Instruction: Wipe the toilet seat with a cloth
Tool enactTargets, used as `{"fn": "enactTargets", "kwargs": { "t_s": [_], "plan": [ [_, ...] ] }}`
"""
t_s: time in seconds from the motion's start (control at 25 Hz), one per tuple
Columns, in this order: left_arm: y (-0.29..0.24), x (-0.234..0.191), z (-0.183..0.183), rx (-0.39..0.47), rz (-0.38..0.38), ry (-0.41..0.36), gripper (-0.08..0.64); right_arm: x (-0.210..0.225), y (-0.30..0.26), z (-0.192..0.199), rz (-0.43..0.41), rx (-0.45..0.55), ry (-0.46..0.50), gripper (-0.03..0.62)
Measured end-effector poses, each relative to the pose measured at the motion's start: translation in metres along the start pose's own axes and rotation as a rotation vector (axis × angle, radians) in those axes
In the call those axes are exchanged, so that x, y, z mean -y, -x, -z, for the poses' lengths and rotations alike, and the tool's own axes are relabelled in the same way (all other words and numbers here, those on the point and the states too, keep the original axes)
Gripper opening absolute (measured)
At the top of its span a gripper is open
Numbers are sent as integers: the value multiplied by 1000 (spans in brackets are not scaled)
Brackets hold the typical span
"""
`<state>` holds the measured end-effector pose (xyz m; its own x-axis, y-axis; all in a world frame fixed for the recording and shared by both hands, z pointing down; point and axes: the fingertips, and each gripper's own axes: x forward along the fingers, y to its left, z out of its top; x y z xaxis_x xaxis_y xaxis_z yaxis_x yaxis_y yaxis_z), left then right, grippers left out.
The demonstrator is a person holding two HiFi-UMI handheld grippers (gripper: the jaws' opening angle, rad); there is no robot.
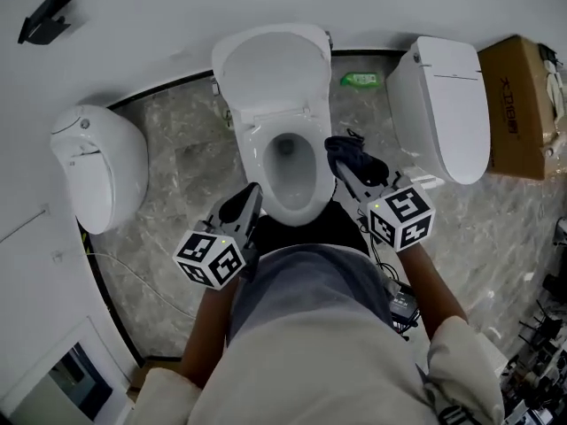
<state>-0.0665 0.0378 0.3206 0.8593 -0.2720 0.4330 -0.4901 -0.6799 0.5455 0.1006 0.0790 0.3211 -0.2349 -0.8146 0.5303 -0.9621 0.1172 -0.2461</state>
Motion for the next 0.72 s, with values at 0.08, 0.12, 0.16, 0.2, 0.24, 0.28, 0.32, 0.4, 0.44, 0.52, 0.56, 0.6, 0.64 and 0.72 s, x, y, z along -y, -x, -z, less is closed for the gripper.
{"fn": "enactTargets", "kwargs": {
  "t_s": [0.08,0.12,0.16,0.2,0.24,0.28,0.32,0.4,0.44,0.52,0.56,0.6,0.64,0.72],
  "plan": [
    [11,11,-9,38,-15,-42,9,-6,19,-4,11,17,18,107],
    [17,17,-13,52,-24,-62,9,-9,29,-5,15,21,22,107],
    [21,22,-18,67,-30,-85,9,-12,38,-6,19,28,22,107],
    [24,28,-23,81,-33,-108,9,-13,46,-8,24,40,21,107],
    [27,32,-28,96,-32,-133,9,-14,53,-10,30,52,19,107],
    [29,37,-33,108,-29,-156,9,-16,60,-11,35,62,19,107],
    [32,42,-38,120,-26,-178,9,-18,66,-12,38,69,21,107],
    [36,47,-49,145,-25,-216,11,-23,76,-17,41,86,27,107],
    [38,49,-54,158,-29,-234,9,-26,80,-20,38,98,28,107],
    [44,50,-61,176,-47,-261,11,-35,89,-27,27,117,24,107],
    [48,51,-65,185,-57,-271,11,-39,94,-30,22,123,21,107],
    [52,51,-69,195,-68,-280,11,-43,98,-33,18,128,21,107],
    [56,52,-74,204,-77,-288,9,-47,101,-38,14,130,27,107],
    [63,51,-80,213,-88,-299,11,-55,104,-45,4,126,63,100]
  ]
}}
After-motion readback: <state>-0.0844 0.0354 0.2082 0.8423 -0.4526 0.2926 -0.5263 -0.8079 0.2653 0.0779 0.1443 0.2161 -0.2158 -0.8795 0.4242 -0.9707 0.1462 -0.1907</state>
